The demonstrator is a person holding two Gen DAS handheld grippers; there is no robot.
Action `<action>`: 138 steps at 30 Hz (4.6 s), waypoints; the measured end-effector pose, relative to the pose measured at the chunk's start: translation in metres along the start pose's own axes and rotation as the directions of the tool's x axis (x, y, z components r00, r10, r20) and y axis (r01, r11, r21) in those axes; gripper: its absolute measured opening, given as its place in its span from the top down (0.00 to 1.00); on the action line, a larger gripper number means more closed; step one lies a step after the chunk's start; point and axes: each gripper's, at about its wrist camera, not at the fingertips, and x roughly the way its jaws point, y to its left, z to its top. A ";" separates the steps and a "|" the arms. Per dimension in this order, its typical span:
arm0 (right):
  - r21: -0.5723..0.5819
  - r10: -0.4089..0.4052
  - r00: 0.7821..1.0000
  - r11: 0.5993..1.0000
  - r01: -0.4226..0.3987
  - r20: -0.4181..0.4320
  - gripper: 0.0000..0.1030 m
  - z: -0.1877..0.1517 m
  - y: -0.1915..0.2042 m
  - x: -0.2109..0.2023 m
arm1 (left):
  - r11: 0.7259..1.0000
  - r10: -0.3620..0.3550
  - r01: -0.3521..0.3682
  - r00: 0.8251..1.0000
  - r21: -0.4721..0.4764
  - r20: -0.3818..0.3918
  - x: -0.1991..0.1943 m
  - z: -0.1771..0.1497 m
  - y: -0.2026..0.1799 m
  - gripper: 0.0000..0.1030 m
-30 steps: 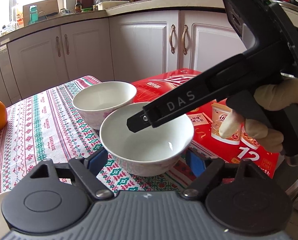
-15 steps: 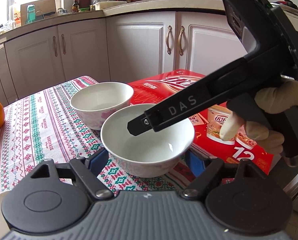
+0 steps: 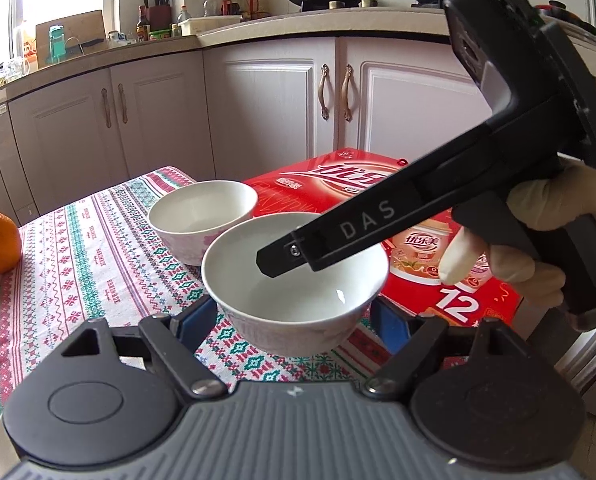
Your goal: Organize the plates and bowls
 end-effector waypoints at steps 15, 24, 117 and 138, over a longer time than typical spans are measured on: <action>-0.070 0.024 0.999 0.997 -0.020 0.045 0.38 -0.001 0.064 -0.029 | 0.999 0.027 -0.027 0.999 -0.017 0.046 -0.064 -0.009 0.017 0.19; -0.128 0.059 0.998 0.990 -0.054 0.035 0.38 0.002 0.108 -0.022 | 0.996 0.077 -0.073 0.995 -0.053 0.069 -0.095 -0.022 0.036 0.19; -0.256 -0.140 0.981 0.951 0.171 0.136 0.00 -0.010 0.077 0.017 | 0.998 0.003 0.001 0.998 0.058 -0.061 -0.070 0.037 0.130 0.01; -0.244 -0.118 0.986 0.959 0.144 0.116 0.00 0.021 0.002 0.076 | 0.987 -0.142 0.154 0.959 0.033 -0.245 0.122 0.094 0.135 0.09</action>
